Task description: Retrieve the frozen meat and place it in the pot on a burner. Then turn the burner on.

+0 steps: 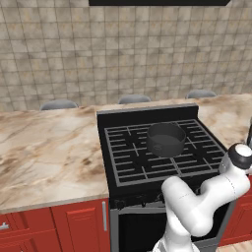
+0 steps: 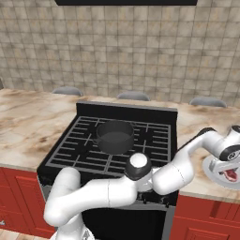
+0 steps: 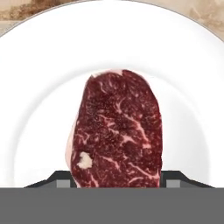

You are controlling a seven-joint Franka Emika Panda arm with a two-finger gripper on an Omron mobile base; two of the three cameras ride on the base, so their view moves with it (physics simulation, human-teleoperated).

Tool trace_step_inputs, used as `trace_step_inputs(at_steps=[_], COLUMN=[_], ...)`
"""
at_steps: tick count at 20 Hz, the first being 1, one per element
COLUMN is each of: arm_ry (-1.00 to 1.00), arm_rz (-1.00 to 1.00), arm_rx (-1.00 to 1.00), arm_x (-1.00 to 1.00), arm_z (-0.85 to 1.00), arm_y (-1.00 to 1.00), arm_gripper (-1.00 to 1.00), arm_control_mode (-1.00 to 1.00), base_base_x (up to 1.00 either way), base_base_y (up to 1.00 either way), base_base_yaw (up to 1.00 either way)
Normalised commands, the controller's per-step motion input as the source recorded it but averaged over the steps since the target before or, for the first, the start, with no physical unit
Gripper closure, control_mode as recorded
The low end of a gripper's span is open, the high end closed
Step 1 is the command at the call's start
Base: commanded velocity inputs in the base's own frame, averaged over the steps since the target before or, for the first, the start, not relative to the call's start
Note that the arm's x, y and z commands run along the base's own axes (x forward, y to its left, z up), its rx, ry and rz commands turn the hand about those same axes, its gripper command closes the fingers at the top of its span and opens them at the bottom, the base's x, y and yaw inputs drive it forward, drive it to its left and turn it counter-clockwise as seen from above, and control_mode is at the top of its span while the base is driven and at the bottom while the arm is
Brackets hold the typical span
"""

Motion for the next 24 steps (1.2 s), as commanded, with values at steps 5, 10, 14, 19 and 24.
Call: trace_step_inputs(at_steps=[5,10,14,19,24], arm_ry=[-0.08,-0.06,-0.01,0.0,0.0], arm_rz=[0.0,0.0,0.0,0.03,0.01], arm_rx=[0.0,-0.01,-0.07,-0.12,-0.17], arm_x=[-0.18,-0.16,-0.18,-0.15,-0.02], arm_z=[0.84,0.89,0.71,0.68,0.34], arm_y=[0.28,0.51,0.84,1.0,1.0], arm_gripper=[1.0,1.0,1.0,1.0,1.0], arm_control_mode=[-1.0,-1.0,-1.0,-1.0,-1.0], base_base_x=[0.0,0.0,0.0,0.0,0.0], base_base_y=[0.0,0.0,0.0,0.0,0.0], base_base_yaw=[0.0,0.0,0.0,0.0,0.0])
